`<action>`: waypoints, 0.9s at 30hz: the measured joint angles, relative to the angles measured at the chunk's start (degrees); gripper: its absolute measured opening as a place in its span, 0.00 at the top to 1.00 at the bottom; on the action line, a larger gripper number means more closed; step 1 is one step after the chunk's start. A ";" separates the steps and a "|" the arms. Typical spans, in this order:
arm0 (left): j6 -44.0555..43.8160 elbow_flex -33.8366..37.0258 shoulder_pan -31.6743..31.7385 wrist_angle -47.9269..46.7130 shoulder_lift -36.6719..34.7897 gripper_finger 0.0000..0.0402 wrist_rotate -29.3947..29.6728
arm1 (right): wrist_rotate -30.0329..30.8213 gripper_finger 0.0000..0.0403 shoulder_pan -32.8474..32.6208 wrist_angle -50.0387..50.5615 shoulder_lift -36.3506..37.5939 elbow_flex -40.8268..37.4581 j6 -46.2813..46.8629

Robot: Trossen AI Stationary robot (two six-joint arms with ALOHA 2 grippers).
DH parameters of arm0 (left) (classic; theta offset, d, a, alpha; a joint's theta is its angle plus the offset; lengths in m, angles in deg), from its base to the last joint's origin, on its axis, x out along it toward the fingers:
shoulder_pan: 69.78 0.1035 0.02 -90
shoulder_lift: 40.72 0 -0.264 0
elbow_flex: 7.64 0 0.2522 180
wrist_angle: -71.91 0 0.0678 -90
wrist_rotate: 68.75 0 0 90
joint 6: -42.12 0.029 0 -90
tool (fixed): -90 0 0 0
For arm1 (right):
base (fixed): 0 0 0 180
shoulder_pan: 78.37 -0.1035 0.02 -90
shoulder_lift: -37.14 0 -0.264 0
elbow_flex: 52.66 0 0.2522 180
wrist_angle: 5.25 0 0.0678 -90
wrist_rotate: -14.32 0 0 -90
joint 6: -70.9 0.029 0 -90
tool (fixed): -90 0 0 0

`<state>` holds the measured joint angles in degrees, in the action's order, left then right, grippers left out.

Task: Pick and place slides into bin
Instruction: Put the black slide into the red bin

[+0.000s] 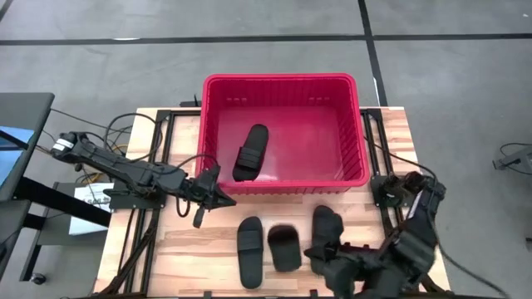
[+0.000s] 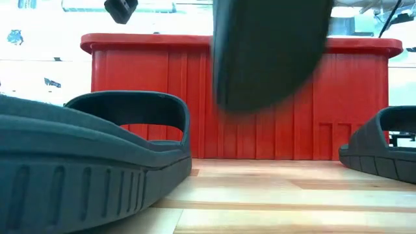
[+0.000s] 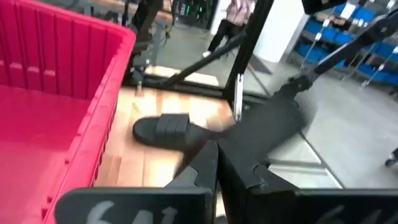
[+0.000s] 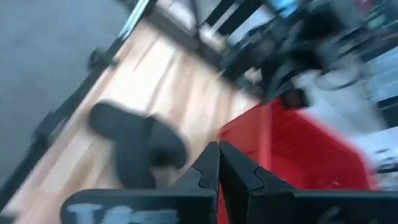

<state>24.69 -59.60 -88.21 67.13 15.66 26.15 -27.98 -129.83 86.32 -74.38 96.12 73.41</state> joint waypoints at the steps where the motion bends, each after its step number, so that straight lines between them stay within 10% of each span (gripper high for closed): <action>1: -0.22 0.00 -0.30 0.78 -0.01 1.00 0.25 | 1.88 1.00 -0.36 -1.24 0.51 0.00 -1.50; 9: -1.26 0.00 -1.60 1.48 -0.02 1.00 1.97 | 5.45 1.00 -0.60 -3.03 3.74 0.02 -0.10; 16: -1.25 0.00 -1.71 1.29 -0.02 1.00 3.47 | -10.33 1.00 1.14 12.43 3.55 -0.58 21.50; 27: -1.23 0.00 -1.71 1.03 -0.02 1.00 3.28 | -25.28 0.92 1.25 7.11 3.46 -10.12 33.99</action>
<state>23.46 -59.60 -89.92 68.16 15.64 29.43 -53.26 -128.58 93.43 -70.93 86.01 107.40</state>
